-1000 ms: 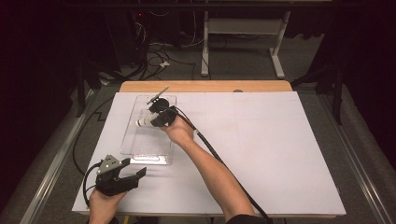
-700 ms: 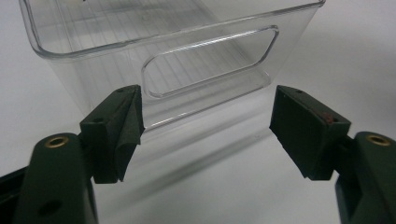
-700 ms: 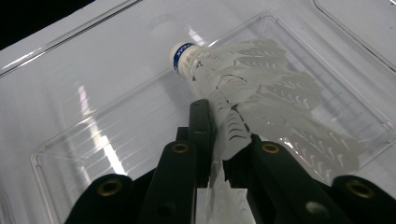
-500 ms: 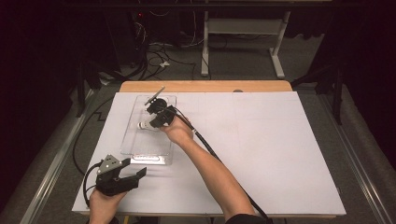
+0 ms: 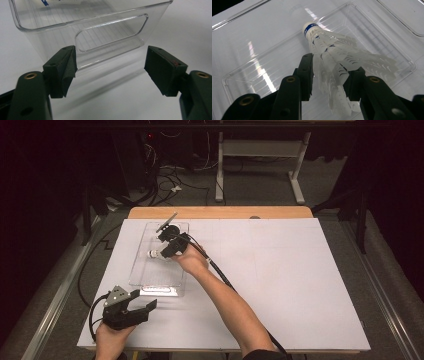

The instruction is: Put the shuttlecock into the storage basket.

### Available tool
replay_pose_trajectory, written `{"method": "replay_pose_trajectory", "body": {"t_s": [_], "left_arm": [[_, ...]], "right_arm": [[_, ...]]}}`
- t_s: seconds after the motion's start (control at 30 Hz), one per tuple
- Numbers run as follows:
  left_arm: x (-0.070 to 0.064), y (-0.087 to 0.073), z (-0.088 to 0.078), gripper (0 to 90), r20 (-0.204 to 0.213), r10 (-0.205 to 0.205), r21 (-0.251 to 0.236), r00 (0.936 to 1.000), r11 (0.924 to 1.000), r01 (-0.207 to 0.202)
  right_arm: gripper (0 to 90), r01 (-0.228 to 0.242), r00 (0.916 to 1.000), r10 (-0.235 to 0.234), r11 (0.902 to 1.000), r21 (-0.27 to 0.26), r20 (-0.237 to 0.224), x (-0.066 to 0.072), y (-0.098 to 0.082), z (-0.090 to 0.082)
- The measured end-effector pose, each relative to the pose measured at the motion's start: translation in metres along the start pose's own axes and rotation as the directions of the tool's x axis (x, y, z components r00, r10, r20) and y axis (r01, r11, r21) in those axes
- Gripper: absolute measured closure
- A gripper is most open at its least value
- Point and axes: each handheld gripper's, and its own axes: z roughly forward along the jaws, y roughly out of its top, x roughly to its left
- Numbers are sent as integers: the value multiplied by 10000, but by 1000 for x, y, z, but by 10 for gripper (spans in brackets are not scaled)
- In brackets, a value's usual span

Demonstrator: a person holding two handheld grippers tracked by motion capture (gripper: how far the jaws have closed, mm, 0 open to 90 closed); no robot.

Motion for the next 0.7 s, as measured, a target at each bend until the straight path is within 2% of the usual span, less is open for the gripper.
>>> {"method": "replay_pose_trajectory", "body": {"t_s": [0.57,0.7], "left_arm": [[0,0,0,269,4,-6,-8,10000,10000,6],[0,0,0,269,14,28,3,10000,10000,-28]], "right_arm": [[635,134,9998,-133,9999,-57,150,-3,-3,-11],[635,-39,9999,41,9999,-121,160,-6,-7,-14]]}}
